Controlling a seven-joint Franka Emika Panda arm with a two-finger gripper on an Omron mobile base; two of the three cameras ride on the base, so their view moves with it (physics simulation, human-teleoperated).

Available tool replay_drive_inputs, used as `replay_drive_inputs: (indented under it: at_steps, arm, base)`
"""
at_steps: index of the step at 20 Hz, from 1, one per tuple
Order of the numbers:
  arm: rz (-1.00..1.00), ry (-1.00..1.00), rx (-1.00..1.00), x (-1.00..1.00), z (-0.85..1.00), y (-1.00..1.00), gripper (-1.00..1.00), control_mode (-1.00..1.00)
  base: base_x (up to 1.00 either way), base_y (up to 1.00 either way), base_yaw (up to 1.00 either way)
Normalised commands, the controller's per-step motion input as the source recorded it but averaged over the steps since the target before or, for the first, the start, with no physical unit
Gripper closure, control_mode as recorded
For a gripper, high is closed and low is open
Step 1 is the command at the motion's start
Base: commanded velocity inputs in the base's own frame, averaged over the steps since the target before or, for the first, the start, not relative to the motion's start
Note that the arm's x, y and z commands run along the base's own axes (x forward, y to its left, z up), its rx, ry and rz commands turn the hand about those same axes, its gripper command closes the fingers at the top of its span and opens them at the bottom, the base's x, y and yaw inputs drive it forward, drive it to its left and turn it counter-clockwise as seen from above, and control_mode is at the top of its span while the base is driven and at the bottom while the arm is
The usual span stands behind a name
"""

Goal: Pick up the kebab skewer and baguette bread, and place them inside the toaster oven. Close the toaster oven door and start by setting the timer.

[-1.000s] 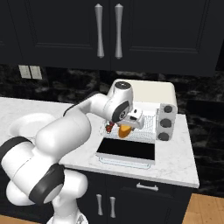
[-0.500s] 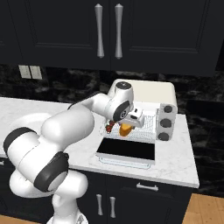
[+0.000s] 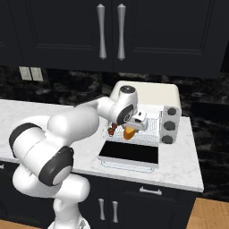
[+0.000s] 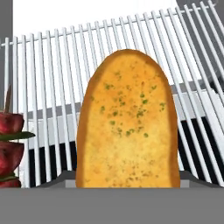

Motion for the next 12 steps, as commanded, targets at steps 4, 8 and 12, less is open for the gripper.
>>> replay_drive_inputs:
  at_steps: [4,8,12]
  arm:
    - [0.04,0.00,0.00,0.17,-0.12,-0.07,1.00,-1.00]
    - [0.05,0.00,0.00,0.19,-0.17,-0.08,1.00,-1.00]
    - [0.05,0.00,0.00,0.11,-0.13,-0.10,1.00,-1.00]
  base:
    - [0.00,0.00,0.00]
    - [0.00,0.00,0.00]
    - [0.00,0.00,0.00]
